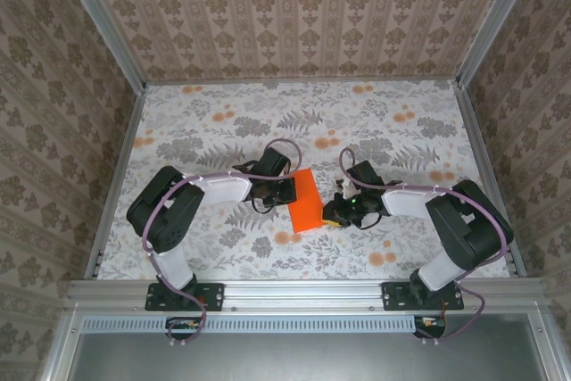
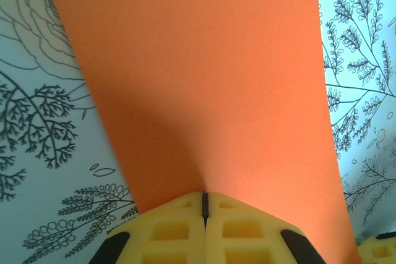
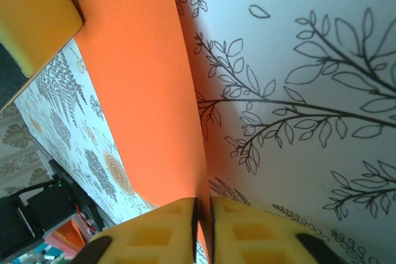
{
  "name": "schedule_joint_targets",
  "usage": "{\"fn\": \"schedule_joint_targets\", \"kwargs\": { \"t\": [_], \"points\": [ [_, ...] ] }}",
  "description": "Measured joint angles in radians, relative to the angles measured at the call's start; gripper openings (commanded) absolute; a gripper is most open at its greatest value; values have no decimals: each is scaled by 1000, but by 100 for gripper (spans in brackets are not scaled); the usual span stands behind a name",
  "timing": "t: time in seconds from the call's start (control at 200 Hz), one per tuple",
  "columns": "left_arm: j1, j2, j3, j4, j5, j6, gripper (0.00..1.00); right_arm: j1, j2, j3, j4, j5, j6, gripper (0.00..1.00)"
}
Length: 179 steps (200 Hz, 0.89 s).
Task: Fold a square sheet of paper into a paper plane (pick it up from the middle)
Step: Third fold the triangle at the center of the table.
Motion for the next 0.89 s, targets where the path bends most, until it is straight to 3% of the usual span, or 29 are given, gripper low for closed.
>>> {"fn": "schedule_joint_targets", "kwargs": {
  "t": [0.585, 0.895],
  "points": [
    [0, 13, 0, 41, 15, 1, 0, 17, 4, 105, 32, -31, 35, 8],
    [33, -17, 1, 33, 29, 25, 13, 36, 77, 156, 39, -27, 48, 8]
  ]
}}
